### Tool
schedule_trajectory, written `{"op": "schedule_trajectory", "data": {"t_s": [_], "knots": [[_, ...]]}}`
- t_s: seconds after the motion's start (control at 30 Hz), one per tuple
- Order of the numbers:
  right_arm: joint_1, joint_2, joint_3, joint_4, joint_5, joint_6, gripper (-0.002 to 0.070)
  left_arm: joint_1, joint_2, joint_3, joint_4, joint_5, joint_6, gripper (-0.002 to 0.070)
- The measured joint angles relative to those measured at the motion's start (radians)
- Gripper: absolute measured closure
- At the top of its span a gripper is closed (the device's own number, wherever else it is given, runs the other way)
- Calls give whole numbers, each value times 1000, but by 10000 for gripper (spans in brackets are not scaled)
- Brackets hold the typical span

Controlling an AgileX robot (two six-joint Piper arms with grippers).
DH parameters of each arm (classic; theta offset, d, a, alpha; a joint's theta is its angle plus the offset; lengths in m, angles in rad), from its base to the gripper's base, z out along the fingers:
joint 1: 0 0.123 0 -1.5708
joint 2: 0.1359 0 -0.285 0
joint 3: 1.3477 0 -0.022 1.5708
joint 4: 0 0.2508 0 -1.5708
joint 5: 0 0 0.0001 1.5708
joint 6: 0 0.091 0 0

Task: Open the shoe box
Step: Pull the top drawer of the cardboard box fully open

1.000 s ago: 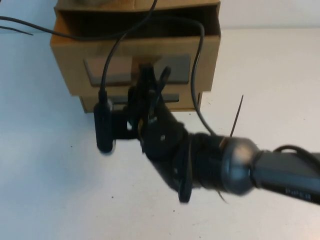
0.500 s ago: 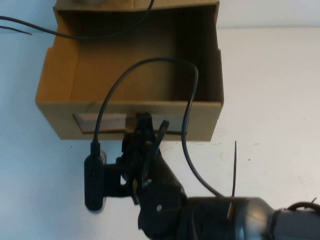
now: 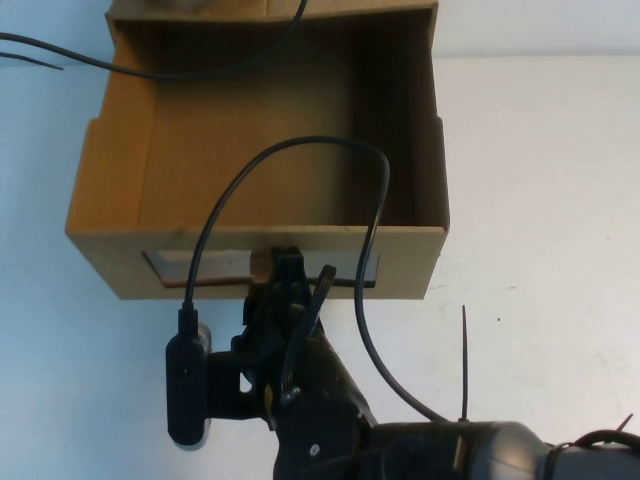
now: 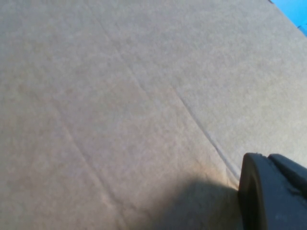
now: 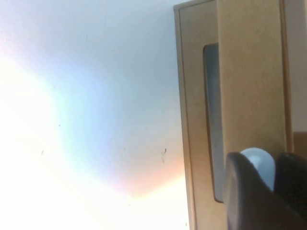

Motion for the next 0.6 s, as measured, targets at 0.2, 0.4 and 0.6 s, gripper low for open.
{"op": "schedule_trajectory", "data": {"t_s": [0.2,0.4,0.6], "knots": [[5,0,0,-5,-2,31,434,1,0,0,-2,-4,12,679],[7,-39,0,-12,-105,33,205,1,-17,6,7,-12,17,679],[11,-160,0,8,-298,36,162,1,-52,13,48,-1,17,679]]}}
